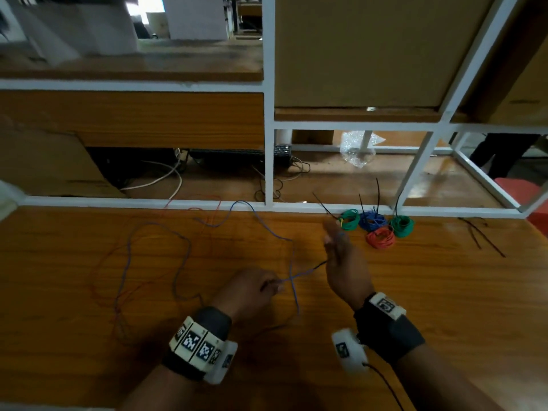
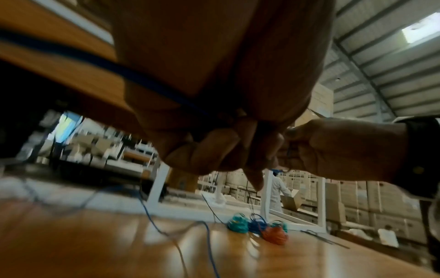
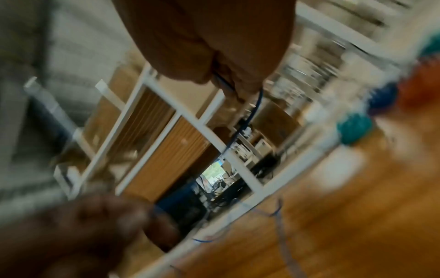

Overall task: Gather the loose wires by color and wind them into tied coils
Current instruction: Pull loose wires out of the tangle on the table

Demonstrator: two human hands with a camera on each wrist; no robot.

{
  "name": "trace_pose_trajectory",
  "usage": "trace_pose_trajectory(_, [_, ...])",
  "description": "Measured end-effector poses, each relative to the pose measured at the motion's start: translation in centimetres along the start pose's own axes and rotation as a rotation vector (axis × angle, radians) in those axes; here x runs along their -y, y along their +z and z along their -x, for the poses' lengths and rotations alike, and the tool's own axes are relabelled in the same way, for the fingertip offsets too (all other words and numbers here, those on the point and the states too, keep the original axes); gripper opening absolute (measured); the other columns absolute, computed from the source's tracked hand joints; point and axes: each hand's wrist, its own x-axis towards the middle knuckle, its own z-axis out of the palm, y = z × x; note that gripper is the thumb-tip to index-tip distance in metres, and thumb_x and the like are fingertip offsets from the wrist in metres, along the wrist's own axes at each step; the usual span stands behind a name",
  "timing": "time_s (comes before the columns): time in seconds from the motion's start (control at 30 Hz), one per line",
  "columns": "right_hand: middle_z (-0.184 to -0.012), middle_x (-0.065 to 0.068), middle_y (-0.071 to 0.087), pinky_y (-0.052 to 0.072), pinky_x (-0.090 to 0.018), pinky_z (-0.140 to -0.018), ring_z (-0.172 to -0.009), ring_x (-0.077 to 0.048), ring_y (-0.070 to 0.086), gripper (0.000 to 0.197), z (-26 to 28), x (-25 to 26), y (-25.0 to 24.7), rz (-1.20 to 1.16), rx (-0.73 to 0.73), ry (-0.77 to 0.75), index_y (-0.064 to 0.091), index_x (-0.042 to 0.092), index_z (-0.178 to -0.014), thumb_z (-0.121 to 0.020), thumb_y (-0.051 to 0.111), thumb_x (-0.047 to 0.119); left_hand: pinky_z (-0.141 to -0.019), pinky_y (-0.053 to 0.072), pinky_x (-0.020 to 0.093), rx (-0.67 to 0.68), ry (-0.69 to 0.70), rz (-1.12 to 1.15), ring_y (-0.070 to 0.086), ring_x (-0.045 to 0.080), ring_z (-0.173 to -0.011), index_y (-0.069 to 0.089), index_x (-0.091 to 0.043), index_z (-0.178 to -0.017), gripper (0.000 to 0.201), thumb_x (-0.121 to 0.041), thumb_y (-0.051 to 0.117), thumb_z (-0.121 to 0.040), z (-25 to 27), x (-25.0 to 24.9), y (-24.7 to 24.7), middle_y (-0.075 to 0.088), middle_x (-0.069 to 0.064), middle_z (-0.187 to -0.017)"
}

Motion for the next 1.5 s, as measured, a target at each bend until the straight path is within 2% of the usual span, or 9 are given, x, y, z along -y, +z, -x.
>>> trace_pose_trajectory(0.13, [-0.093,-0.012,0.069,0.049,-0.044,-0.070,-0.087,-0.035,0.066,0.034,0.7,0.3,0.7,0.113,0.545,0.001,0.062,0.023,-0.095,-0.107,0.044,0.049,-0.056,0.037,0.026,-0.165,0.089,-0.235,0.051,0.007,-0.065,0.070,-0.026,-0.095,0.017,-0.033,0.056,-0.100,0.8,-1.3,-4.5,0.057,-0.013,-0.073])
trace_pose_trajectory(0.3, [-0.117,0.007,0.076,0.055,-0.036,-0.095,-0.105,-0.007,0.068,0.036,0.9,3.0,0.9,-0.073,0.898,0.070,0.067,0.022,-0.127,-0.107,0.047,0.044,-0.051,0.032,0.017,-0.352,0.447,-0.288,0.054,0.003,-0.061,0.076,-0.021,-0.089,0.025,-0.039,0.059,-0.093,1.0,-2.0,-8.1,0.073,-0.003,-0.077])
trace_pose_trajectory(0.43, [-0.120,-0.004,0.076,0.055,-0.047,-0.098,-0.109,-0.029,0.070,0.035,0.3,5.6,1.5,-0.319,0.985,0.011,0.069,0.009,-0.126,-0.110,0.048,0.032,-0.055,0.045,0.021,-0.387,0.498,-0.153,0.059,0.001,-0.064,0.076,-0.023,-0.092,0.029,-0.046,0.060,-0.091,-0.5,-3.1,-10.2,0.073,-0.006,-0.076])
trace_pose_trajectory(0.67, [-0.130,-0.017,0.070,0.053,-0.037,-0.102,-0.115,-0.027,0.068,0.037,-1.0,10.5,2.3,-1.227,1.153,0.096,0.065,0.003,-0.133,-0.107,0.050,0.025,-0.063,0.051,0.022,-0.348,0.371,0.460,0.067,0.006,-0.071,0.077,-0.011,-0.093,0.010,-0.006,0.069,-0.091,-2.1,-2.7,-11.0,0.075,-0.010,-0.080])
trace_pose_trajectory(0.83, [-0.145,-0.014,0.060,0.054,-0.030,-0.102,-0.133,-0.024,0.059,0.045,-4.7,13.8,2.4,-1.552,0.746,0.059,0.055,0.005,-0.141,-0.107,0.032,0.021,-0.066,0.047,0.018,-0.357,0.337,0.720,0.062,0.006,-0.074,0.064,0.008,-0.092,0.019,-0.010,0.068,-0.085,-1.6,-1.9,-8.6,0.066,0.013,-0.081])
trace_pose_trajectory(1.03, [-0.137,-0.009,0.066,0.045,-0.028,-0.102,-0.133,-0.018,0.057,0.031,-7.7,12.5,3.5,-0.416,0.047,-0.092,0.067,0.010,-0.123,-0.111,0.043,0.026,-0.060,0.044,0.024,-0.309,-0.032,0.494,0.054,-0.002,-0.060,0.071,-0.021,-0.109,0.018,-0.031,0.058,-0.100,-0.3,-0.1,-4.9,0.063,-0.018,-0.068])
trace_pose_trajectory(1.13, [-0.125,-0.017,0.068,0.039,-0.014,-0.074,-0.108,-0.024,0.065,0.018,-6.4,10.7,3.8,0.112,0.205,-0.171,0.064,0.022,-0.101,-0.109,0.048,0.018,-0.081,0.056,0.037,-0.245,-0.072,0.205,0.063,0.007,-0.083,0.071,-0.026,-0.102,0.013,-0.026,0.059,-0.097,0.3,1.0,-5.0,0.070,-0.012,-0.091])
trace_pose_trajectory(1.33, [-0.117,-0.007,0.070,0.047,-0.025,-0.084,-0.105,-0.023,0.067,0.016,-5.5,7.6,2.6,0.275,0.536,-0.255,0.065,0.021,-0.107,-0.106,0.049,0.018,-0.066,0.047,0.026,-0.163,-0.050,-0.231,0.060,0.007,-0.081,0.072,-0.033,-0.104,0.025,-0.050,0.069,-0.086,1.6,2.7,-8.5,0.063,-0.016,-0.086])
trace_pose_trajectory(1.5, [-0.102,0.000,0.068,0.052,-0.029,-0.082,-0.087,-0.012,0.065,0.040,-5.3,7.2,1.4,0.153,0.799,-0.100,0.074,0.011,-0.100,-0.110,0.043,0.035,-0.067,0.049,0.028,-0.280,0.168,-0.131,0.059,0.004,-0.076,0.078,-0.025,-0.093,0.012,-0.034,0.077,-0.085,0.6,1.9,-12.4,0.068,-0.013,-0.083])
